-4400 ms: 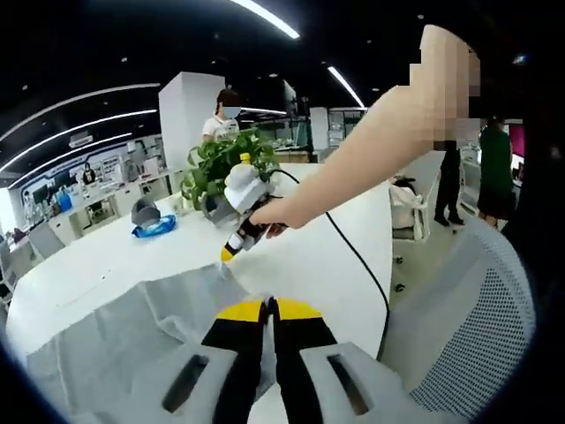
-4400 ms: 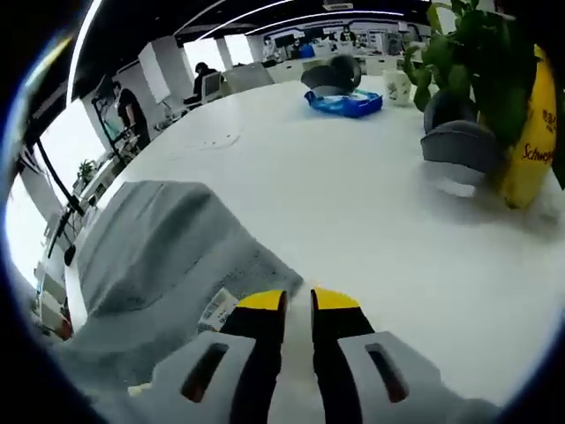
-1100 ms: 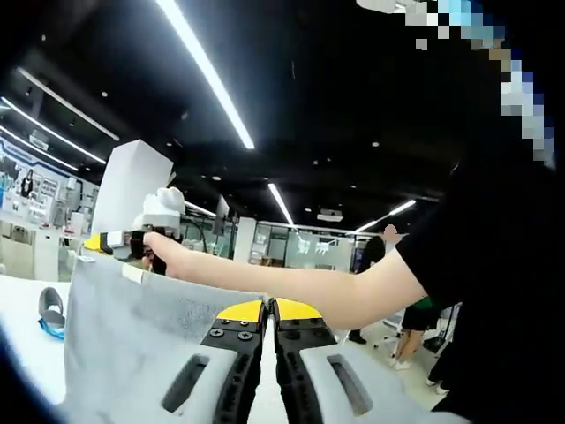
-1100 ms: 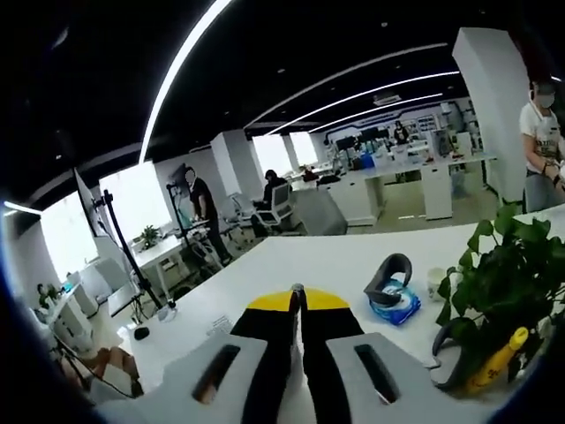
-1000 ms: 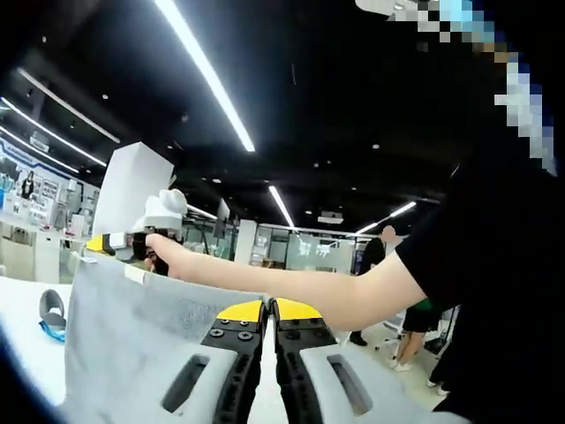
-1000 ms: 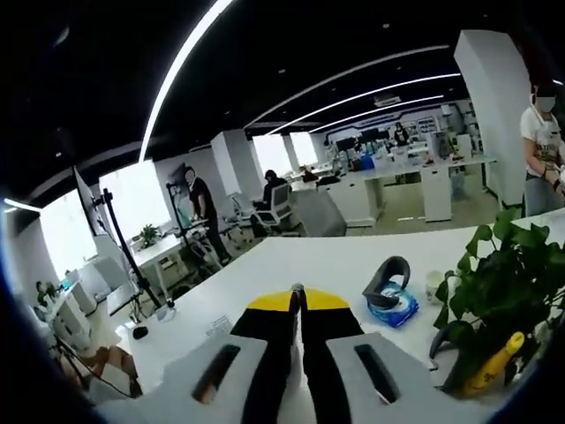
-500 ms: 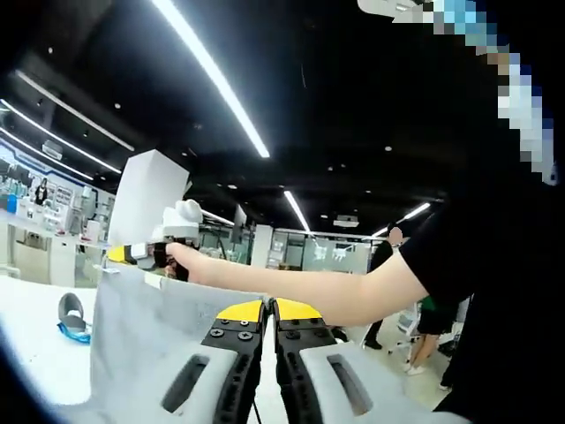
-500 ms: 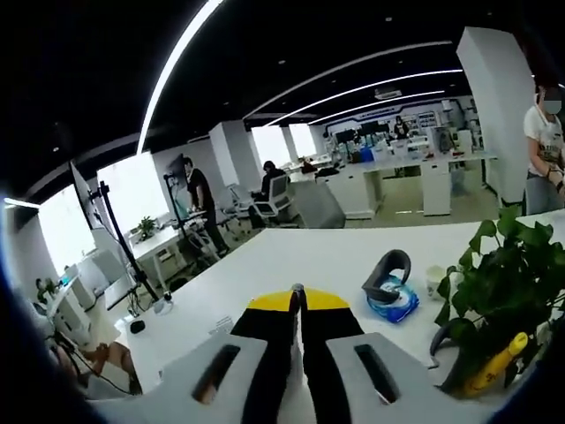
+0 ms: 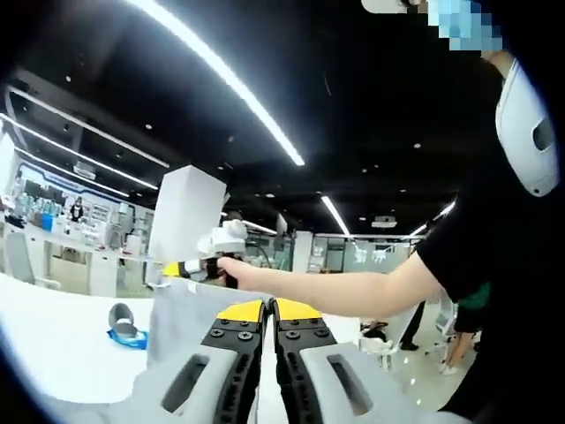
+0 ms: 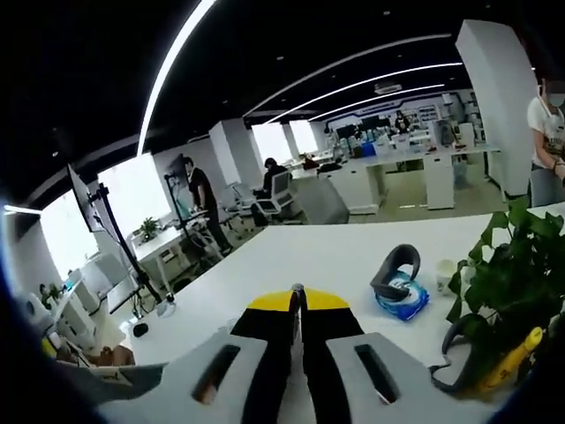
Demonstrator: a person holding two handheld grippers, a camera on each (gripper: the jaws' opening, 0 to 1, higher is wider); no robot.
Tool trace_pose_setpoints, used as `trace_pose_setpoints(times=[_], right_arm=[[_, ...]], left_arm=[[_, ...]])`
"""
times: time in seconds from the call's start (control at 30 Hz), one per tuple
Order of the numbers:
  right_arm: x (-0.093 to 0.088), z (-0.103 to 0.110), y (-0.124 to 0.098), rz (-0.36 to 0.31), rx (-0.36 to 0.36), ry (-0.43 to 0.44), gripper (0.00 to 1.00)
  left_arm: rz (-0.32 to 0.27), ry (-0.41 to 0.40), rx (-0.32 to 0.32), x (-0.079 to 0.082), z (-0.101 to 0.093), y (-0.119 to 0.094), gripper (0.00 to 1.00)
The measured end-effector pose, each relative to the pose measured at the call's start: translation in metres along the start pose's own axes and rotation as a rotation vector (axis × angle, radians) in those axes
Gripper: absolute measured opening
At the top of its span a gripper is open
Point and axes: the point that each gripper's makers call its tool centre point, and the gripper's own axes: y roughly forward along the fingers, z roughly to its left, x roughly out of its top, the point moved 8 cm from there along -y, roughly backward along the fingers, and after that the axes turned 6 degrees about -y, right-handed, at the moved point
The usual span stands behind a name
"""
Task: Fold the towel on the table until its edges align and the towel forms a compact rectangular stack.
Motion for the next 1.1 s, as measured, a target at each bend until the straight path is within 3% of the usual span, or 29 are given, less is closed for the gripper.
trace_pose_setpoints(times=[0.23, 0.47, 0.6, 0.87, 1.1], right_arm=[[-0.004, 0.005, 0.013, 0.010, 0.013, 0.005, 0.00], [-0.006, 0.014, 0.026, 0.025, 0.044, 0.010, 0.00], [-0.005, 0.018, 0.034, 0.038, 0.059, 0.005, 0.00], [-0.016, 0.044, 0.057, 0.084, 0.111, -0.028, 0.00], [-0.022, 0.065, 0.078, 0.108, 0.153, -0.038, 0.00]], left_arm=[[-0.001, 0.029, 0.104, 0.003, 0.015, -0.022, 0.03], [0.017, -0.007, 0.167, -0.004, 0.027, -0.045, 0.03], [0.068, 0.078, 0.230, -0.007, 0.032, -0.058, 0.03], [0.143, 0.099, 0.241, -0.022, 0.026, -0.075, 0.03], [0.140, 0.094, 0.264, -0.019, 0.026, -0.090, 0.03]])
